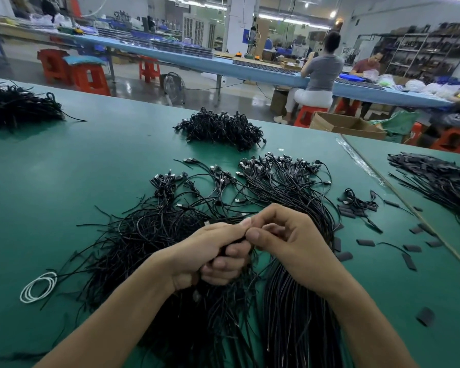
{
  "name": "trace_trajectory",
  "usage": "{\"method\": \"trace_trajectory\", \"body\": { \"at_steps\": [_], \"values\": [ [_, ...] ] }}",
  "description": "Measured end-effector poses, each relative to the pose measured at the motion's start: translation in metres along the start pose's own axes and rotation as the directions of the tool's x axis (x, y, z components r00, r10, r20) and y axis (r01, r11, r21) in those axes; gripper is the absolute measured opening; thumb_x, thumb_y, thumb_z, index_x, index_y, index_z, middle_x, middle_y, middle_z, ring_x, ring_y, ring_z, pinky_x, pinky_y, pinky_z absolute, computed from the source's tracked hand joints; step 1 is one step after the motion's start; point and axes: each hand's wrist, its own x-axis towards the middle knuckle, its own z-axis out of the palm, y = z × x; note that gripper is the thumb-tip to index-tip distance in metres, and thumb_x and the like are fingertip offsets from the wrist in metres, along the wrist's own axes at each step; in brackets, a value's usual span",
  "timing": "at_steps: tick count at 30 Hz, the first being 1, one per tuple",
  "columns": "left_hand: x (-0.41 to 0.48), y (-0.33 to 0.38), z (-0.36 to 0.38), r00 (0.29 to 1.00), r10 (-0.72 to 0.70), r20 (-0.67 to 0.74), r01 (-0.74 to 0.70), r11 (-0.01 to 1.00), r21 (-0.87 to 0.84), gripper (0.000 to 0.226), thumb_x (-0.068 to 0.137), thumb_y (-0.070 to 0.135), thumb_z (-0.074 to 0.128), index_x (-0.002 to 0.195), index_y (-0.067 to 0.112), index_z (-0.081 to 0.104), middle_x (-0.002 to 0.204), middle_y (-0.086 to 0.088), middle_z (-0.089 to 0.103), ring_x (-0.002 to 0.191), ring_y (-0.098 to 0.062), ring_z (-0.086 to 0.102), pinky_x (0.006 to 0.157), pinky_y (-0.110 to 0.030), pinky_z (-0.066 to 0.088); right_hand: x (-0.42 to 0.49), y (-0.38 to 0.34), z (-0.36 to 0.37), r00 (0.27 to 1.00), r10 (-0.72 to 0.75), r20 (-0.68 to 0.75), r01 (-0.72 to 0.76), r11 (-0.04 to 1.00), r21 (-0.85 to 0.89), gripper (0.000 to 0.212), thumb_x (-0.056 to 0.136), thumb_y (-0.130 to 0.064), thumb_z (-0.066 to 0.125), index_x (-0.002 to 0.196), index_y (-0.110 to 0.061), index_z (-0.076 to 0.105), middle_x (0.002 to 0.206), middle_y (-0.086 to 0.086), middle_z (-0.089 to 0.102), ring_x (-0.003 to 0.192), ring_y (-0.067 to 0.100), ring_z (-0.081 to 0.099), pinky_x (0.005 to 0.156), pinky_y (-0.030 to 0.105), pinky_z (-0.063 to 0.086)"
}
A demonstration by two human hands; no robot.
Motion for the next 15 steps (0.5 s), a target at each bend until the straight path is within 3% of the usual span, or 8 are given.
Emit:
{"method": "trace_trajectory", "body": {
  "at_steps": [4,6,8,10,12,14,15],
  "values": [
    [-0.002,0.0,-0.004,0.997,0.008,0.076,-0.005,0.999,-0.05,0.05,0.102,0.045,0.041,0.057,0.023,0.045,0.05,0.002,0.051,0.034,-0.004,0.04,0.036,-0.016,0.035,0.0,0.0,-0.003,0.996,0.021,0.092,-0.023,1.0,0.02,0.008,0.086,-0.028,0.071,0.084,-0.024,0.064,0.078,-0.005,0.064,0.073,0.013,0.057,0.07,0.029,0.051],
    [0.001,-0.002,0.0,0.998,0.029,-0.057,-0.027,0.999,0.033,0.052,0.101,0.049,0.046,0.056,0.023,0.045,0.056,-0.003,0.056,0.039,-0.008,0.047,0.041,-0.018,0.041,0.001,0.0,-0.004,0.998,0.045,0.038,-0.042,0.997,-0.058,0.009,0.089,-0.021,0.072,0.085,-0.023,0.064,0.082,0.005,0.067,0.076,0.031,0.061,0.076,0.045,0.056],
    [0.006,-0.006,0.003,0.964,0.11,-0.241,-0.057,0.975,0.217,0.055,0.099,0.051,0.045,0.053,0.022,0.044,0.057,-0.003,0.054,0.044,-0.01,0.047,0.045,-0.017,0.039,0.003,0.001,-0.004,0.998,0.059,-0.019,-0.062,0.985,-0.161,0.013,0.09,-0.016,0.073,0.083,-0.024,0.064,0.082,0.004,0.07,0.078,0.032,0.065,0.077,0.051,0.056],
    [0.012,-0.01,0.003,0.91,0.203,-0.36,-0.06,0.927,0.37,0.06,0.103,0.047,0.041,0.051,0.018,0.043,0.057,-0.004,0.046,0.051,-0.014,0.041,0.053,-0.018,0.038,0.004,0.002,-0.001,0.998,0.035,-0.053,-0.048,0.965,-0.259,0.016,0.089,-0.016,0.073,0.081,-0.026,0.064,0.079,-0.003,0.071,0.073,0.019,0.066,0.073,0.04,0.057],
    [0.016,-0.012,0.005,0.864,0.241,-0.443,-0.059,0.921,0.385,0.054,0.105,0.036,0.041,0.06,0.008,0.051,0.061,-0.008,0.043,0.058,-0.016,0.042,0.06,-0.021,0.042,0.004,0.002,0.003,0.996,-0.014,-0.087,-0.016,0.942,-0.335,0.018,0.088,-0.015,0.074,0.079,-0.027,0.063,0.077,-0.01,0.069,0.07,0.008,0.064,0.066,0.024,0.053],
    [0.016,-0.01,0.007,0.865,0.161,-0.475,-0.09,0.981,0.169,0.04,0.102,0.027,0.042,0.076,0.005,0.063,0.071,-0.011,0.053,0.065,-0.02,0.054,0.063,-0.03,0.053,0.006,0.001,0.01,0.989,-0.066,-0.129,0.018,0.94,-0.342,0.019,0.087,-0.013,0.075,0.078,-0.026,0.064,0.076,-0.013,0.068,0.069,0.004,0.064,0.062,0.014,0.048],
    [0.016,-0.008,0.01,0.899,0.1,-0.426,-0.097,0.995,0.028,0.04,0.1,0.027,0.04,0.081,0.007,0.067,0.079,-0.013,0.06,0.068,-0.022,0.06,0.066,-0.038,0.057,0.007,0.001,0.013,0.985,-0.086,-0.147,0.034,0.946,-0.322,0.019,0.086,-0.012,0.075,0.078,-0.026,0.064,0.076,-0.014,0.068,0.07,0.003,0.065,0.062,0.012,0.048]
  ]
}}
